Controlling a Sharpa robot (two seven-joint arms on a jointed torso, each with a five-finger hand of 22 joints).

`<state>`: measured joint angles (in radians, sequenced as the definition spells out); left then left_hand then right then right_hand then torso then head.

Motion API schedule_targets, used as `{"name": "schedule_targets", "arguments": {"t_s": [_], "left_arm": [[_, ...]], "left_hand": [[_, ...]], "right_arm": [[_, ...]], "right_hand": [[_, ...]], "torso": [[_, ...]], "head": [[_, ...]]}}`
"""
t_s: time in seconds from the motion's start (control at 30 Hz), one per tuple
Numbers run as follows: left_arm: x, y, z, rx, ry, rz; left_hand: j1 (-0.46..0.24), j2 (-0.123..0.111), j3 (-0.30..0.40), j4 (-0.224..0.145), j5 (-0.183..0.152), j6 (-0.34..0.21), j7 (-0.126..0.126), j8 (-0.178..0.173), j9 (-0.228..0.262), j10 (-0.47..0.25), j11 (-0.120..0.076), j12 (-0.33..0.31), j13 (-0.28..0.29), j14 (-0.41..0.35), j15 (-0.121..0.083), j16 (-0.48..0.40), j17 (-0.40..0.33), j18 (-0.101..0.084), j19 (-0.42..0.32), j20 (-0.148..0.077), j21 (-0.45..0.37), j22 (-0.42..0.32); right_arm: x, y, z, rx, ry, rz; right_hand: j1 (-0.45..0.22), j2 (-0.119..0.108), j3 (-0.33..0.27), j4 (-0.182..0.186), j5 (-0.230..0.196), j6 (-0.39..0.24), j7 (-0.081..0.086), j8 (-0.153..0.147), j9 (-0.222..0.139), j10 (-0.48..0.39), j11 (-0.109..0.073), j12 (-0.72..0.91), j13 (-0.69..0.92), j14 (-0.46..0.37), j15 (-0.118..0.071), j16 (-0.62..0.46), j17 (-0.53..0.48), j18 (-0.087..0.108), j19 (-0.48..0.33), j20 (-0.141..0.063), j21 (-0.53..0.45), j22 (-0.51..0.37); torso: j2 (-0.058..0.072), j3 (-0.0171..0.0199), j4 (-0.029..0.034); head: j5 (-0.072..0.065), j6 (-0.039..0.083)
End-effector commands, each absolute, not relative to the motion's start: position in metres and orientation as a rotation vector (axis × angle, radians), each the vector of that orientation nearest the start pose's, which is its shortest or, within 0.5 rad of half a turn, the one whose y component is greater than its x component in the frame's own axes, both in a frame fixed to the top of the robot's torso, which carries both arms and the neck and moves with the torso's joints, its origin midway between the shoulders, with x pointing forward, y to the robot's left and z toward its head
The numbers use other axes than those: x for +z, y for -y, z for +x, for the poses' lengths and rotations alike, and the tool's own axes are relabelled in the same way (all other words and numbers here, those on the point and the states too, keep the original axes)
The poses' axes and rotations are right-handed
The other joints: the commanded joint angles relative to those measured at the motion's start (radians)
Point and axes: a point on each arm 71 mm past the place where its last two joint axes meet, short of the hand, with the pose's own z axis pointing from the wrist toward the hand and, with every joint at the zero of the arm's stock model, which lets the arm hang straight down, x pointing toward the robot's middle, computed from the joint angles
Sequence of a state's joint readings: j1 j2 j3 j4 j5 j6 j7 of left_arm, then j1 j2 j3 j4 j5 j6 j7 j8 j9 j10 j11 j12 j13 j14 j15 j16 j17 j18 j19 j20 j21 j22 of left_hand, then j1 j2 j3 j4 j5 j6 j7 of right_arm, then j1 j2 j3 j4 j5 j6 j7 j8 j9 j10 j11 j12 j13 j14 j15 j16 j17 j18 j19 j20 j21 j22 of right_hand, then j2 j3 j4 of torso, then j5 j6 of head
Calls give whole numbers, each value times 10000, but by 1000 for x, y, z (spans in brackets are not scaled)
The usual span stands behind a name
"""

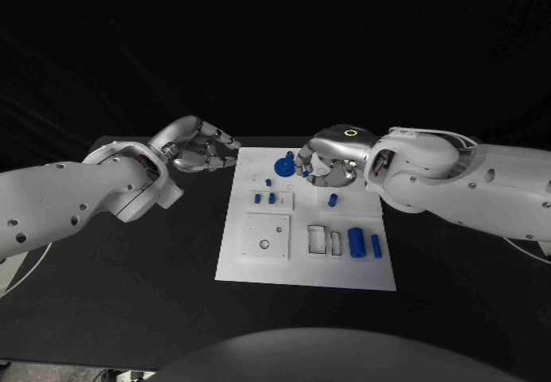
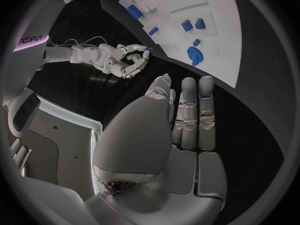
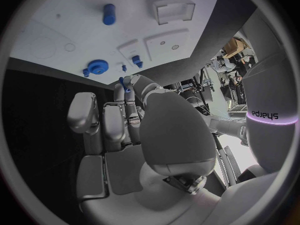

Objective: Assemble the parts on the task board

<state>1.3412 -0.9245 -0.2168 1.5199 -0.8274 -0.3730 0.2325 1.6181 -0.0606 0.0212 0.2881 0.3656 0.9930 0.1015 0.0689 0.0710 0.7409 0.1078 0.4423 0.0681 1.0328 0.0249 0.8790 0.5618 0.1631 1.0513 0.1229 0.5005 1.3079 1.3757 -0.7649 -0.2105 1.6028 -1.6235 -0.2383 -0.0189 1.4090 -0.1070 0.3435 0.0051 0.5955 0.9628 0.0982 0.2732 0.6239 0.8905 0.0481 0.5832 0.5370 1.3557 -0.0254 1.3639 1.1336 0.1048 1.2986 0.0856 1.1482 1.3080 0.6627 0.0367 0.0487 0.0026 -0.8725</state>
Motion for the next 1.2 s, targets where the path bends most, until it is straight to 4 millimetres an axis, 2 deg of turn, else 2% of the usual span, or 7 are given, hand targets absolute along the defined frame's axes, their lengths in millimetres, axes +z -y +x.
{"name": "schedule_targets", "arguments": {"t_s": [0.03,0.1,0.33,0.6,0.87,1.1,1.2], "left_arm": [[-173,-240,485,-10468,-16262,-2411],[-174,-240,485,-10492,-16262,-2442],[-178,-239,485,-10535,-16315,-2536],[-182,-234,486,-10608,-16428,-2589],[-184,-231,486,-10644,-16496,-2578],[-185,-229,487,-10681,-16576,-2558],[-187,-228,487,-10695,-16608,-2558]], "left_hand": [[-111,-48,-27,28,22,-83,36,-7,-4,-74,114,105,-9,-762,208,-843,-568,-18,-601,134,-518,6],[-110,-57,-30,32,32,-83,63,1,0,-145,132,168,-8,-907,283,-1141,-834,-28,-803,186,-654,34],[-112,-52,-33,33,42,-76,85,7,3,-180,130,224,-6,-887,297,-1245,-975,-18,-869,214,-711,66],[-103,-22,-19,32,54,-70,107,11,5,-190,130,257,-3,-839,291,-1269,-1034,-5,-878,221,-729,84],[-100,-8,-13,32,58,-63,120,14,7,-196,130,273,-2,-813,288,-1277,-1061,2,-877,225,-735,93],[-108,12,-8,37,58,-51,131,20,9,-202,142,294,-1,-793,290,-1293,-1096,10,-869,231,-741,105],[-110,18,-7,36,58,-50,132,20,9,-204,154,304,-1,-792,294,-1304,-1113,13,-862,236,-741,110]], "right_arm": [[-170,116,460,7347,-16588,-6585],[-175,105,457,7523,-16637,-6790],[-194,81,449,7824,-16902,-7245],[-218,68,439,7860,-17477,-7601],[-230,70,434,7757,-17858,-7588],[-238,75,429,7702,-18044,-7508],[-241,77,426,7717,-18088,-7481]], "right_hand": [[-73,5,23,-17,-47,-40,53,18,14,45,23,-56,-4,60,38,66,42,-113,-22,-10,54,1385],[-72,4,25,-20,-46,-42,54,16,15,46,24,-56,-5,64,39,69,48,-114,-19,-9,59,1386],[-70,-7,39,-36,-50,-65,68,-5,22,44,33,-70,-10,77,51,80,56,-114,-15,1,66,1387],[-81,-35,86,-80,-165,-142,103,-92,35,1,85,-141,-38,-27,102,-13,-145,-70,-156,46,-130,1325],[-77,-34,106,-99,-224,-146,118,-117,39,18,91,-150,-41,-50,124,-30,-178,-63,-185,64,-164,1314],[-62,-39,131,-128,-266,-148,133,-141,41,25,103,-166,-48,-80,148,-53,-224,-50,-233,82,-225,1295],[-56,-41,138,-137,-275,-144,137,-146,42,28,106,-171,-50,-80,153,-53,-223,-49,-238,87,-229,1293]], "torso": [[-178,-42,91],[-228,-56,128],[-404,-95,248],[-543,-141,358],[-561,-174,374],[-569,-158,371],[-572,-167,354]], "head": [[105,-1],[170,-1],[341,-1],[422,-1],[510,-1],[569,-1],[596,-1]]}}
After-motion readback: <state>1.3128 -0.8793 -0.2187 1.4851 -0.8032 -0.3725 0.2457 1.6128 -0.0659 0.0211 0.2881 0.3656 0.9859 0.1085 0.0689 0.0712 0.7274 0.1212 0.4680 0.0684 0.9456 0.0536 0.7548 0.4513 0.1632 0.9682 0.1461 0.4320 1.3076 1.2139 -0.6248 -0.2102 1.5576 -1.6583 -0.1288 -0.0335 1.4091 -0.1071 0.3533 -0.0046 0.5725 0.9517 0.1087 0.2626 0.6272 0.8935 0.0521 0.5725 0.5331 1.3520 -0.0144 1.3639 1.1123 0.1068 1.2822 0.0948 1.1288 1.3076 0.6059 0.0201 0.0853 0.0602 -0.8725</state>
